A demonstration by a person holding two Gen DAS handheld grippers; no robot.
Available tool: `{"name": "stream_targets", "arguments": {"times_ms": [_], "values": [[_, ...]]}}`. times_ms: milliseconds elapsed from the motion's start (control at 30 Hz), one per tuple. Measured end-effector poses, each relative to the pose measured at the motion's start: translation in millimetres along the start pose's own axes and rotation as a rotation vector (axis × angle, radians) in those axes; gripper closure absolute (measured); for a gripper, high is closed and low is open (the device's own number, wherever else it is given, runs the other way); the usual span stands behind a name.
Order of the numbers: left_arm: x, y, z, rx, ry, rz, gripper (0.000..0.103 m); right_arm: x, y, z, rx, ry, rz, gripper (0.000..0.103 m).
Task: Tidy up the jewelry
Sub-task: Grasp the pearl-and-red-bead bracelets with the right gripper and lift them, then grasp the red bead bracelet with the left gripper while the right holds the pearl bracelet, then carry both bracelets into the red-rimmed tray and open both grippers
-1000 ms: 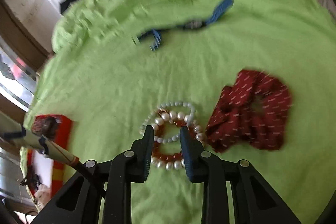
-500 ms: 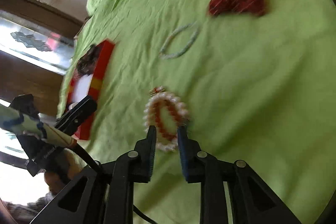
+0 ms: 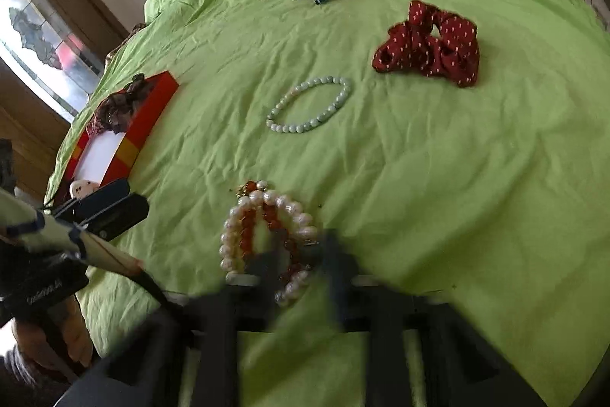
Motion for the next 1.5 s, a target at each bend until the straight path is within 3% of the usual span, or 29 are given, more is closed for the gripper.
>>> {"name": "stream_targets", "arguments": {"times_ms": [67, 133, 267, 333, 467, 567, 733, 900, 967, 1033, 1133, 1167, 1200, 1500], "values": [[-0.4, -0.2, 0.0, 0.001, -0.001, -0.001, 0.039, -7.0, 8.3, 3.3, -0.028, -0.052, 0.027, 0.091], [-1.9, -1.5, -0.8, 0.004, -0.004, -0.004, 0.039, -18.9, 19.8, 6.4, -0.072, -0.079, -0.004, 0.091], [-8.9, -6.6, -6.8, 0.024, -0.014, -0.015, 0.039, -77.7, 52.3, 8.7, -0.192, -0.171, -0.214, 0.091], [-14.9, -7.9, -10.5, 0.038, -0.014, -0.037, 0.039, -102.6, 64.7, 7.7, -0.235, -0.234, -0.257, 0.090], [-31.4, -18.7, -18.8, 0.105, 0.032, -0.112, 0.039, -117.8, 67.5, 5.3, -0.233, -0.307, -0.206, 0.089], [-47.4, -27.0, -16.8, 0.140, 0.084, -0.190, 0.039, -111.8, 61.0, 5.0, -0.215, -0.302, -0.180, 0.084], [-72.3, -52.2, -9.3, 0.190, 0.128, -0.252, 0.040, -101.8, 54.6, 0.8, -0.202, -0.290, -0.154, 0.080], [-94.6, -68.4, -13.9, 0.208, 0.072, -0.230, 0.057, -110.4, 54.7, 0.7, -0.209, -0.319, -0.125, 0.080], [-99.8, -70.3, -14.7, 0.201, 0.043, -0.215, 0.080, -112.9, 50.1, -1.1, -0.204, -0.335, -0.118, 0.080], [-102.4, -69.3, -15.3, 0.200, 0.036, -0.215, 0.096, -112.6, 46.2, 0.4, -0.204, -0.328, -0.120, 0.080], [-106.9, -59.8, -12.7, 0.189, 0.031, -0.220, 0.096, -109.0, 44.1, 5.6, -0.209, -0.290, -0.138, 0.081], [-108.1, -55.5, -11.6, 0.181, 0.025, -0.222, 0.096, -107.9, 44.4, 6.7, -0.214, -0.280, -0.143, 0.089], [-109.4, -49.4, -9.9, 0.171, 0.021, -0.227, 0.096, -106.6, 45.1, 7.5, -0.217, -0.278, -0.139, 0.091], [-91.9, 24.2, 16.8, 0.048, 0.033, -0.257, 0.096, -89.6, 69.4, 11.0, -0.299, -0.262, -0.111, 0.091]]}}
Point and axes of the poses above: each gripper's, at about its wrist camera, not at the fingertips, and y roughly against the way its jaws point, x to its left, z to its top, the point moved 10 cm from there along -y, roughly the way its jaws point, and after that the axes turned 6 degrees about -x, right-handed, at the moved point
